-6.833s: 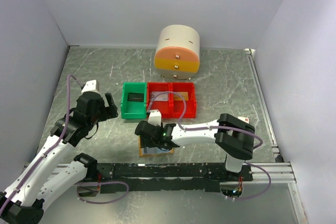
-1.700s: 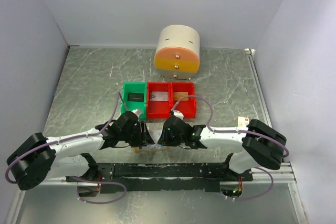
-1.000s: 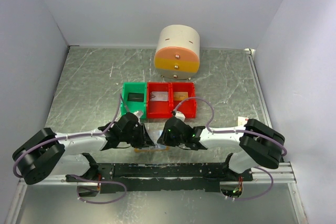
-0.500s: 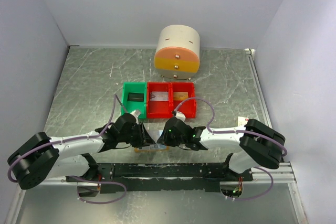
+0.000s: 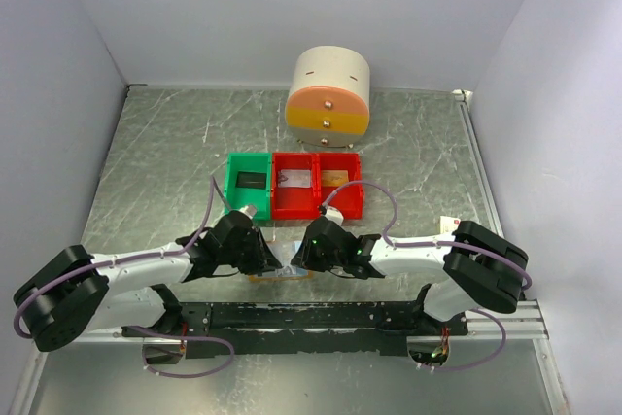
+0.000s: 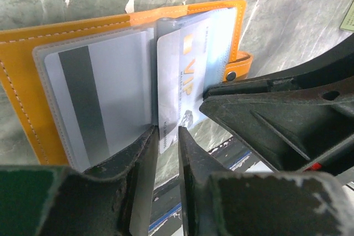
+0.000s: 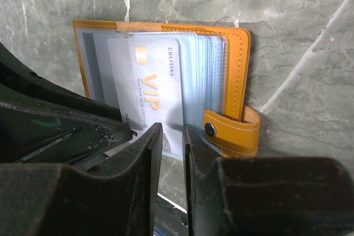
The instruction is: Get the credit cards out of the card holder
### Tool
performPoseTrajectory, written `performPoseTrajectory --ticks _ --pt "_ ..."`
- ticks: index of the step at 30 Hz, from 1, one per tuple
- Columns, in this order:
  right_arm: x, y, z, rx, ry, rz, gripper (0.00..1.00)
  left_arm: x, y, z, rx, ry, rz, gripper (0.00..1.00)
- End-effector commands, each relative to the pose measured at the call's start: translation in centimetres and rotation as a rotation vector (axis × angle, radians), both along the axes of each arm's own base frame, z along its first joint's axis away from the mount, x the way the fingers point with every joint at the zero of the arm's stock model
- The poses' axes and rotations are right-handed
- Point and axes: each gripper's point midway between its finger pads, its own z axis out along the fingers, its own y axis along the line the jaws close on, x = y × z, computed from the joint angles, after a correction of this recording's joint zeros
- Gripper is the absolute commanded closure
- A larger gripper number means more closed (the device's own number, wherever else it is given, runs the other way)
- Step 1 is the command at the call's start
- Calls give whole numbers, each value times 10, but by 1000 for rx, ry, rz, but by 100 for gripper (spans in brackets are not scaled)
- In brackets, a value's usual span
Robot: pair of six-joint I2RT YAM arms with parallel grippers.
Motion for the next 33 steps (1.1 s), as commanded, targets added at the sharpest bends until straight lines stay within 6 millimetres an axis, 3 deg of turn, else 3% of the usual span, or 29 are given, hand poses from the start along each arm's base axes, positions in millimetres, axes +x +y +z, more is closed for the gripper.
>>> performPoseTrajectory --ticks 1,13,21,28,31,33 --pt "-19 -44 -40 -191 70 -1 77 11 -9 11 -26 -33 9 70" --pt "-17 -42 -34 -181 55 6 77 9 7 7 45 -24 40 93" --pt "-4 -24 3 -122 -22 48 77 7 19 4 93 -31 54 93" --pt "1 12 45 14 -87 145 74 6 17 7 75 -37 39 92" --pt "6 22 49 37 -108 158 73 6 14 8 65 -39 27 91" --pt "11 21 42 0 -104 139 72 6 11 10 54 -46 18 89"
